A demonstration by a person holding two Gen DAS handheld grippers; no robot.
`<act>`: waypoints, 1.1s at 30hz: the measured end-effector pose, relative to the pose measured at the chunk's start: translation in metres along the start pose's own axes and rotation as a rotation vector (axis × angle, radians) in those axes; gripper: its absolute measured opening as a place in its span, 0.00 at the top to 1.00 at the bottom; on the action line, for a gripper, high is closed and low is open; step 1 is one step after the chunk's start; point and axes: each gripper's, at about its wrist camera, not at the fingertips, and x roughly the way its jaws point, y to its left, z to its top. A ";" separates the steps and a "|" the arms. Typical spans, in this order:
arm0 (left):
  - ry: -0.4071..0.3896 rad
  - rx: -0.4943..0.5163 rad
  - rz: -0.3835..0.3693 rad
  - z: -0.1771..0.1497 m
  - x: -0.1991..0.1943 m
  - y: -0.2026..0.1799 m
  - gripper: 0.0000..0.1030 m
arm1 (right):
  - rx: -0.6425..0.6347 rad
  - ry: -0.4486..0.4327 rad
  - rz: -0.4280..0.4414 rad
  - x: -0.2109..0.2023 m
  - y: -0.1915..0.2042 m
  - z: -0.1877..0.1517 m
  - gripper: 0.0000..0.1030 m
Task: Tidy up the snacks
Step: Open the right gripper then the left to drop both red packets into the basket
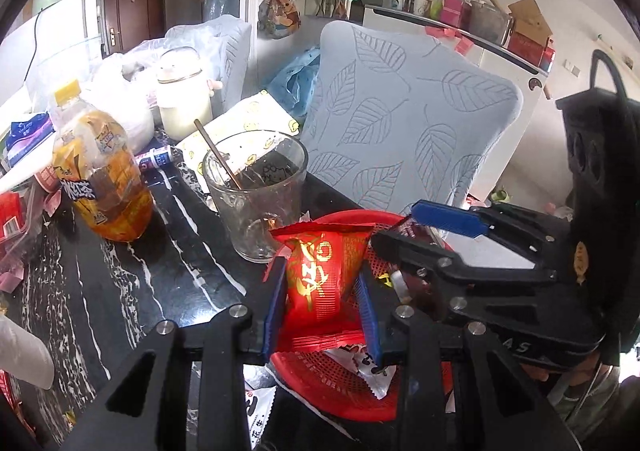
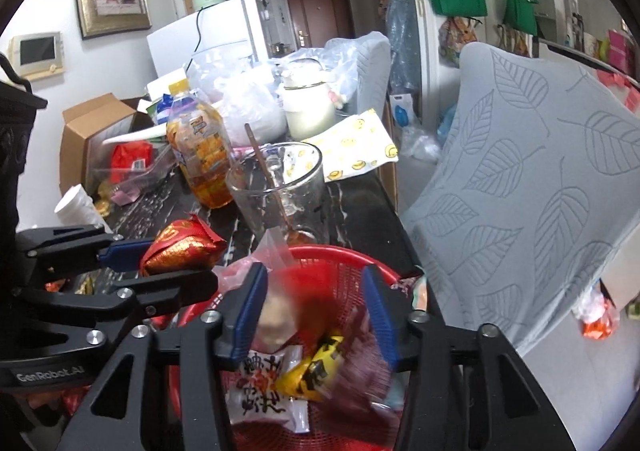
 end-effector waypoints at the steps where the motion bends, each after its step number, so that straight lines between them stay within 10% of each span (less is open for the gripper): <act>1: 0.002 0.000 -0.001 0.000 0.000 -0.001 0.68 | 0.004 -0.006 -0.004 -0.003 -0.002 0.000 0.52; 15: 0.062 0.027 0.011 -0.005 0.013 -0.017 0.67 | 0.040 -0.023 -0.037 -0.031 -0.011 -0.010 0.52; 19: 0.058 0.015 0.022 -0.008 0.011 -0.017 0.40 | 0.045 -0.024 -0.039 -0.037 -0.012 -0.013 0.52; 33: -0.017 -0.003 0.061 -0.010 -0.037 -0.014 0.40 | 0.014 -0.057 -0.040 -0.061 0.009 -0.010 0.51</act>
